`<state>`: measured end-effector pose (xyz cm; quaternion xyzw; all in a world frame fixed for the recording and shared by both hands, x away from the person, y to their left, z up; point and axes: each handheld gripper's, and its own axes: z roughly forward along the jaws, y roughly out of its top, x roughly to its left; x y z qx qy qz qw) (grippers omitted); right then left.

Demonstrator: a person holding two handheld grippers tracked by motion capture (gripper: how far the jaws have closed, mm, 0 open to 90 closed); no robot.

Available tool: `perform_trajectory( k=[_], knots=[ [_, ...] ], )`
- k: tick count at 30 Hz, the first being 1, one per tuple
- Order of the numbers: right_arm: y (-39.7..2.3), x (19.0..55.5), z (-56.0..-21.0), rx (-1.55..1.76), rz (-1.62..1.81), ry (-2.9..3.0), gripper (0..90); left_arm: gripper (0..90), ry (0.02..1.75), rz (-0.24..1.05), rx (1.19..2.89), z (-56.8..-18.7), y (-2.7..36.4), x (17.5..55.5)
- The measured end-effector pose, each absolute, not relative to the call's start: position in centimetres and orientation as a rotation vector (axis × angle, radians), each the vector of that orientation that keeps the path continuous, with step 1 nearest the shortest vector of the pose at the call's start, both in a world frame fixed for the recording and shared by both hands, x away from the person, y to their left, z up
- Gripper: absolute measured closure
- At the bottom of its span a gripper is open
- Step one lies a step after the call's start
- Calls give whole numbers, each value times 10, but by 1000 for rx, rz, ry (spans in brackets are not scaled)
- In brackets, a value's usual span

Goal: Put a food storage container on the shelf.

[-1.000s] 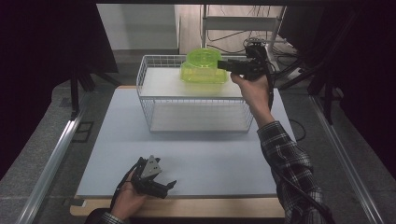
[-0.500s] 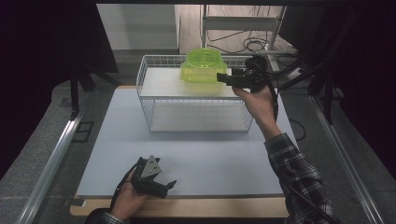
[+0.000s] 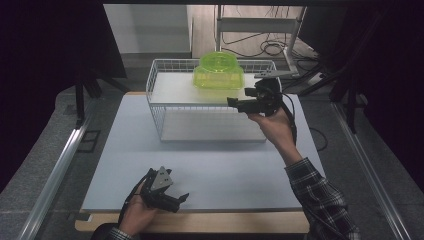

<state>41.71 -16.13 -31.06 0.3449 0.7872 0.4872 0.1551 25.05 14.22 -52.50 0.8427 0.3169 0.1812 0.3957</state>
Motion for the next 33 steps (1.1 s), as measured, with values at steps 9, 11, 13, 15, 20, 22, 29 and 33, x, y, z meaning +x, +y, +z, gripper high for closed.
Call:
perform_trajectory(
  k=[9,11,13,15,20,22,29,33],
  knots=[
    [-162,403,-329,949,1393,2296,149,22,803,460,2137,-525,142,251],
    [-162,399,-334,927,1381,2300,131,22,802,460,2138,-525,142,251],
    [-163,395,-339,908,1369,2306,113,22,800,460,2143,-525,142,251],
    [-163,390,-344,887,1360,2313,96,22,800,461,2145,-525,142,251],
    [-163,378,-362,827,1294,2331,41,22,802,462,2147,-525,142,251],
    [-165,375,-368,820,1295,2332,27,21,804,462,2145,-526,141,251],
    [-175,365,-390,853,1306,2329,10,21,803,462,2148,-526,141,251],
    [-182,361,-401,877,1304,2332,10,21,803,462,2151,-526,140,251]
  ],
)
